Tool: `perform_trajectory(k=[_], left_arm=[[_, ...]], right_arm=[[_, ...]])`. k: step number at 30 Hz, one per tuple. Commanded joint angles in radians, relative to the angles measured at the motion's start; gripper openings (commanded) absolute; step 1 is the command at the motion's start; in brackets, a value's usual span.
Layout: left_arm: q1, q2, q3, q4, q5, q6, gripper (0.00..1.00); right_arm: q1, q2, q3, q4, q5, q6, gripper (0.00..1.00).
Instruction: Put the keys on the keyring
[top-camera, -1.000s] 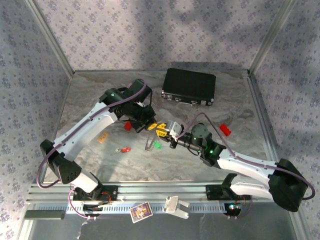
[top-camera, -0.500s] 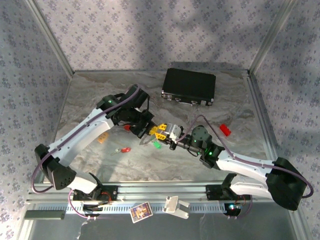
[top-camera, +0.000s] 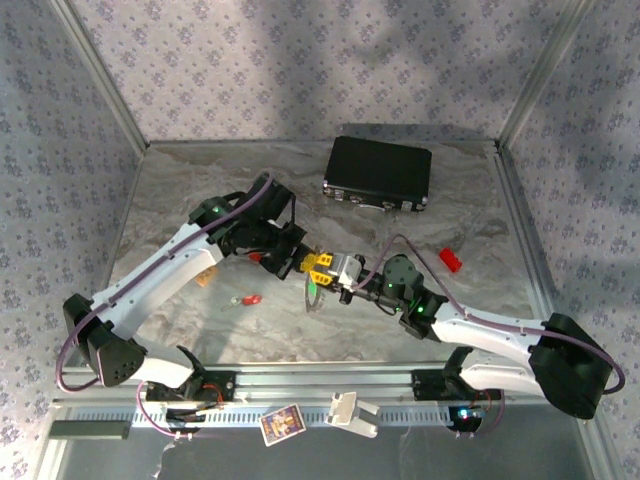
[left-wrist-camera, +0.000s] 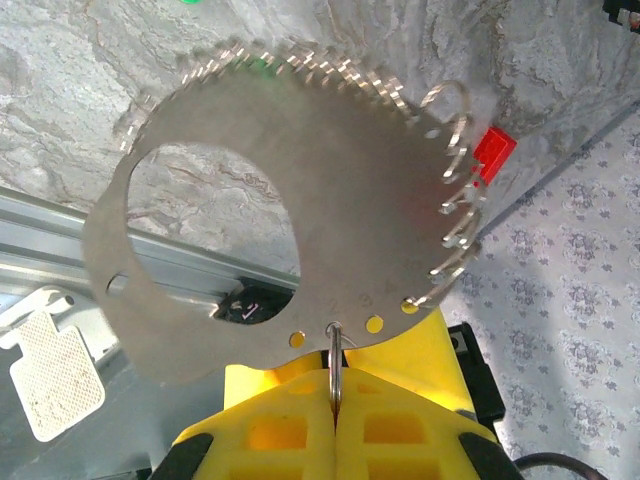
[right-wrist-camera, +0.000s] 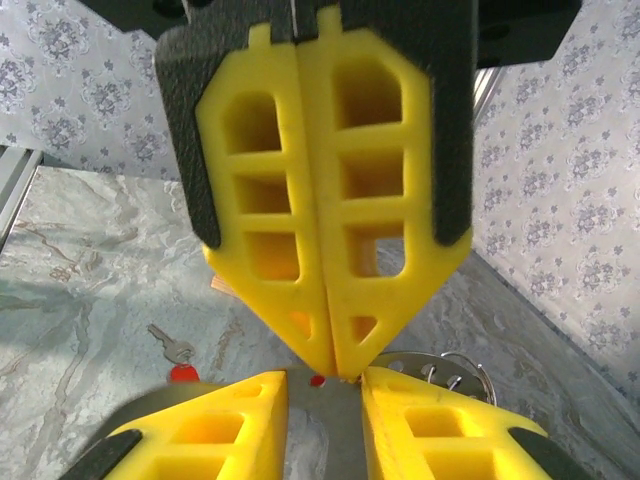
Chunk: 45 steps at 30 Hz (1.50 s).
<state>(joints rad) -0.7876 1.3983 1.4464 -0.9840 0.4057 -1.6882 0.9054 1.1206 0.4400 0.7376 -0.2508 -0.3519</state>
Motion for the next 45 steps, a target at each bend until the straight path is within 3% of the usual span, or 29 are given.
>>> perform_trajectory(k=[1, 18, 24, 26, 33, 36, 41, 45], left_arm=[[-0.006, -0.032, -0.010, 0.039, 0.044, -0.066, 0.00], [-0.027, -0.041, -0.052, 0.117, 0.068, -0.128, 0.00], [-0.040, -0.057, -0.109, 0.194, 0.081, -0.183, 0.00], [-0.041, -0.074, -0.128, 0.207, 0.062, -0.194, 0.00], [-0.013, -0.138, -0.223, 0.298, -0.038, -0.157, 0.27], [-0.003, -0.155, -0.256, 0.355, -0.082, -0.108, 0.54], [0.019, -0.195, -0.311, 0.413, -0.103, -0.016, 0.65], [0.033, -0.241, -0.347, 0.406, -0.168, 0.062, 0.66]], right_arm=[[-0.003, -0.024, -0.006, 0.032, -0.018, -0.009, 0.25], [0.003, -0.003, 0.018, 0.102, 0.010, 0.008, 0.15], [0.005, 0.011, 0.019, 0.131, 0.023, 0.011, 0.00], [0.004, 0.010, 0.014, 0.125, 0.031, 0.011, 0.00], [-0.007, -0.007, -0.031, 0.063, 0.029, 0.045, 0.00], [-0.009, -0.004, -0.037, 0.021, 0.011, 0.050, 0.00], [-0.012, -0.001, -0.035, -0.030, -0.014, 0.057, 0.00], [-0.014, 0.009, -0.020, -0.076, -0.041, 0.061, 0.00]])
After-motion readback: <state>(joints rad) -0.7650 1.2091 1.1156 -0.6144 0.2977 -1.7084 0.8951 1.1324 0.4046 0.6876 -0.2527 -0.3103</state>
